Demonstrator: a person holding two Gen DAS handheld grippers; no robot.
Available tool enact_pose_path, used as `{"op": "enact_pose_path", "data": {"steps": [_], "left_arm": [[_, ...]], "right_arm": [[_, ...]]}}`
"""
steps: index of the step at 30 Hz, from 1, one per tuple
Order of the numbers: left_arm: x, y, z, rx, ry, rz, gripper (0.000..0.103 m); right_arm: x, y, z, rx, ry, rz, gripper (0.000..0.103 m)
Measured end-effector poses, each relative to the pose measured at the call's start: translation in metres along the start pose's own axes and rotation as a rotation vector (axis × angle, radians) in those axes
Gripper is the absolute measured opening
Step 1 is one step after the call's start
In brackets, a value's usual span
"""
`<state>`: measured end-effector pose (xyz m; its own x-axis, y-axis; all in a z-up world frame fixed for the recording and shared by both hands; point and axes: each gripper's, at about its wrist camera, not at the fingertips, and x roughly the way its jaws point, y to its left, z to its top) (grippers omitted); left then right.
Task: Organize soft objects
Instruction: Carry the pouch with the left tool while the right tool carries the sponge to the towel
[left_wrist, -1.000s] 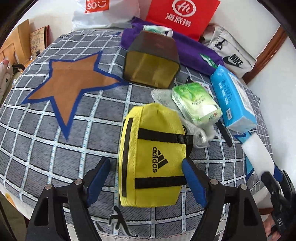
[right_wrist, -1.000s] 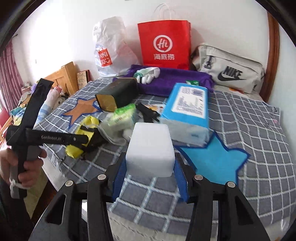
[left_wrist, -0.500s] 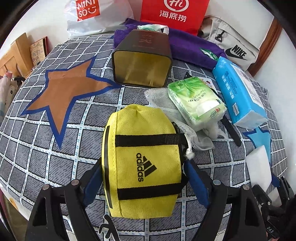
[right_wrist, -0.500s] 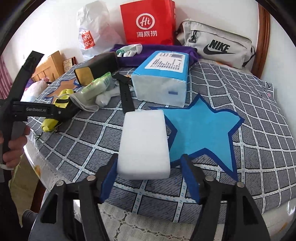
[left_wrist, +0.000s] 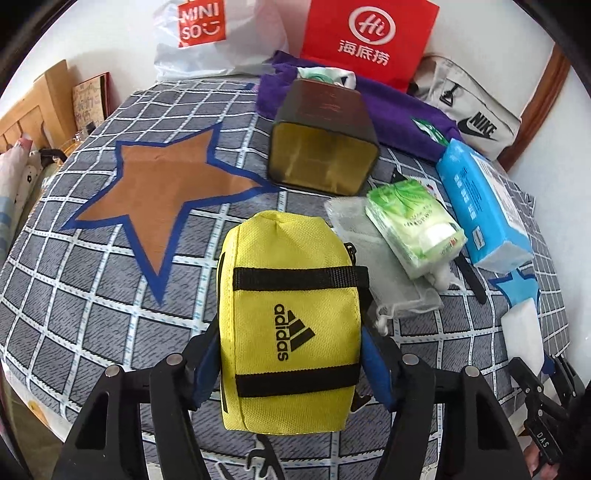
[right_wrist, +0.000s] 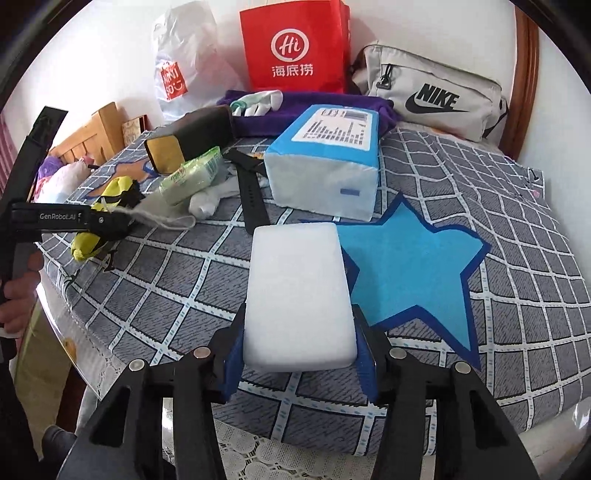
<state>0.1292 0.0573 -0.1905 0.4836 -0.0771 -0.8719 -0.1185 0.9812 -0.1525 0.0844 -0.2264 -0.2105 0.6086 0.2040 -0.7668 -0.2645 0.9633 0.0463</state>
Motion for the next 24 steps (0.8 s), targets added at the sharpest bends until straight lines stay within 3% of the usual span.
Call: {"op": "enact_pose_path", "data": {"steps": [8, 24], "left_arm": [[-0.02, 0.02, 0.009, -0.064, -0.034, -0.046, 0.064], [-0.055, 0.007, 0.063, -0.052, -0.094, -0.105, 0.064]], "right_arm": [[-0.014, -0.009, 0.018, 0.046, -0.039, 0.002, 0.05], [-0.041, -0.008, 0.08, 0.025, -0.123, -0.011, 0.05]]}}
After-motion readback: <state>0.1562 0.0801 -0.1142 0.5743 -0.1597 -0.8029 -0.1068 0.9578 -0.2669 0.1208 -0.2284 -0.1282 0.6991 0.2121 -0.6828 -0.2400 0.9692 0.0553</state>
